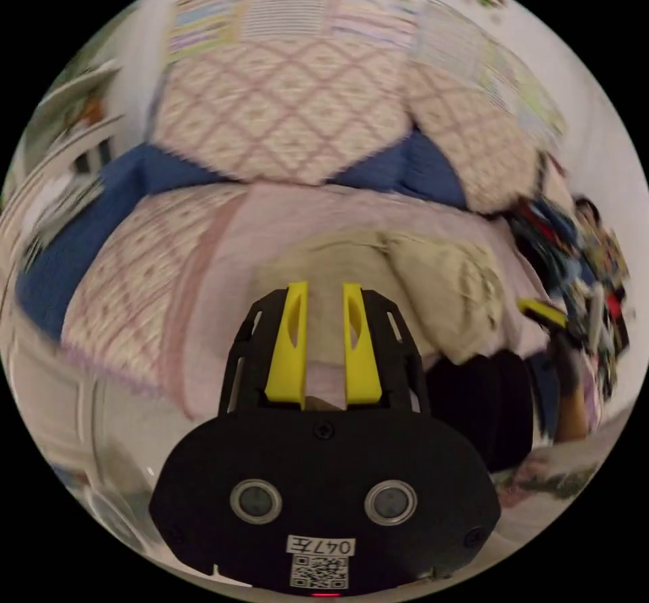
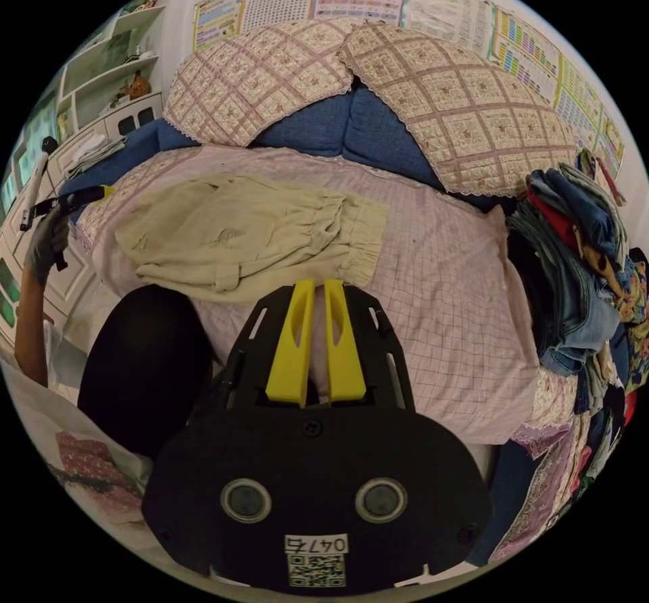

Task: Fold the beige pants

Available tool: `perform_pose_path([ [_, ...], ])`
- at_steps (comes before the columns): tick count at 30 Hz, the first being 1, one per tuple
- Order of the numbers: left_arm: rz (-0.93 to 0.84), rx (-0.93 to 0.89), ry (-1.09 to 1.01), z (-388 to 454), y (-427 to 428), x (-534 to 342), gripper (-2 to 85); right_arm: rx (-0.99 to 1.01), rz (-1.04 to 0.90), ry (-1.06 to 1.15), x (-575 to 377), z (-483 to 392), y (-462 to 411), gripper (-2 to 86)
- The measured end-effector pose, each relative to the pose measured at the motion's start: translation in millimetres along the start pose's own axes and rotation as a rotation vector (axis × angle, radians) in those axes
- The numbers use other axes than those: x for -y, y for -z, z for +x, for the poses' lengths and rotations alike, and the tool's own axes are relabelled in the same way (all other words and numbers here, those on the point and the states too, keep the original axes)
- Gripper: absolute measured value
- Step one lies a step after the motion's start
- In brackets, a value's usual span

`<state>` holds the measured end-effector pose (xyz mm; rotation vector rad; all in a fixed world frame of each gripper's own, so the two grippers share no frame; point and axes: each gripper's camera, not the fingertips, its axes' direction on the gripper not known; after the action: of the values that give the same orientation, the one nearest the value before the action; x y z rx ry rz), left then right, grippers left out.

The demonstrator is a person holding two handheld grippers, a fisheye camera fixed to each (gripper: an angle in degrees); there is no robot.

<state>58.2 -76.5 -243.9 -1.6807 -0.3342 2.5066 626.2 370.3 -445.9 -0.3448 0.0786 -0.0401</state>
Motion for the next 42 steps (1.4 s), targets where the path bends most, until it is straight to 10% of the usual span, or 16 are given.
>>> perform_pose_path([
  [5,-0.109,-0.341,-0.411,179,-58,91,9.4,-0.001,-0.012,0.001,4,20,-15,0.0],
  [16,-0.351,-0.087,-0.562,306,-160,189,9.8,0.101,-0.008,-0.074,-22,57,-48,1.4],
  [29,0.181,-0.077,-0.027,4,121,248,4.5,0.088,-0.038,-0.068,-29,65,-46,1.5],
  [42,0.128,0.226,0.376,-201,291,168,7.4,0.01,-0.074,-0.06,-28,53,-29,2.8],
])
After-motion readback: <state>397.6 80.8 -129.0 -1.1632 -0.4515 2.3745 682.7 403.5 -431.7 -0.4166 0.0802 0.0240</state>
